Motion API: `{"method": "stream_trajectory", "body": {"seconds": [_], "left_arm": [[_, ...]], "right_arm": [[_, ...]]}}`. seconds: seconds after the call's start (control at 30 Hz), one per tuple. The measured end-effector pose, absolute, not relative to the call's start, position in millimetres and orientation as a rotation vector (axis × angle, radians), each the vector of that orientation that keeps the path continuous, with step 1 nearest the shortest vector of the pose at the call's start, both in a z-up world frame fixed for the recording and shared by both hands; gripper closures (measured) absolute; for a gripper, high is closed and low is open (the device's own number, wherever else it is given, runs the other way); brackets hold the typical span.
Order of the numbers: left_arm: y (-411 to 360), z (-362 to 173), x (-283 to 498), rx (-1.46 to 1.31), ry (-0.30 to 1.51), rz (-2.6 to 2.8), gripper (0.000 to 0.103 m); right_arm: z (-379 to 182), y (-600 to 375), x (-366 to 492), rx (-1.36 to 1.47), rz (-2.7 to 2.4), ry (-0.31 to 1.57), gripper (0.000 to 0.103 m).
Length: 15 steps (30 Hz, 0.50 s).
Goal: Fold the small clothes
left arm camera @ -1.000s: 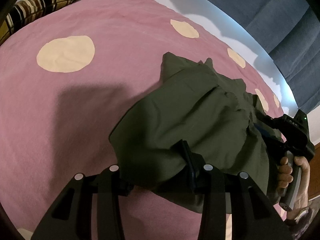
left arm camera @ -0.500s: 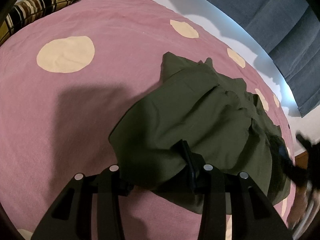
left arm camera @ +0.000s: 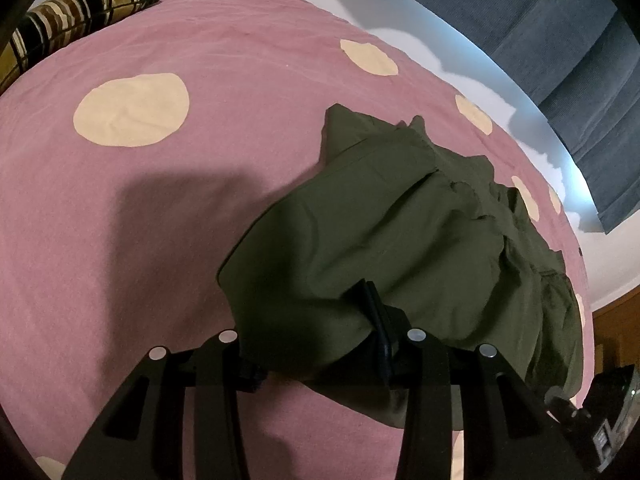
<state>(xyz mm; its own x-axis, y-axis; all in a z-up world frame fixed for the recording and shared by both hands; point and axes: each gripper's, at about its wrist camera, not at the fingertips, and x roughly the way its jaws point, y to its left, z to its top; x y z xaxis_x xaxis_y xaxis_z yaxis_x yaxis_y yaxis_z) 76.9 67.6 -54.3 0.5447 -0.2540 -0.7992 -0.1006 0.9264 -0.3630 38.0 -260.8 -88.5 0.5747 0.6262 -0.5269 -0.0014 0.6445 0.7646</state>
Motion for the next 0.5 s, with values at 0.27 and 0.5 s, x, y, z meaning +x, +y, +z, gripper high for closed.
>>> {"method": "stream_trajectory", "body": {"seconds": [0.27, 0.5], "left_arm": [[59, -51, 86, -0.395, 0.997, -0.034, 0.060], [51, -32, 85, -0.356, 0.990, -0.021, 0.085]], "right_arm": [[-87, -261, 34, 0.782, 0.423, 0.863, 0.037], [-85, -261, 21, 0.747, 0.427, 0.837, 0.037]]}}
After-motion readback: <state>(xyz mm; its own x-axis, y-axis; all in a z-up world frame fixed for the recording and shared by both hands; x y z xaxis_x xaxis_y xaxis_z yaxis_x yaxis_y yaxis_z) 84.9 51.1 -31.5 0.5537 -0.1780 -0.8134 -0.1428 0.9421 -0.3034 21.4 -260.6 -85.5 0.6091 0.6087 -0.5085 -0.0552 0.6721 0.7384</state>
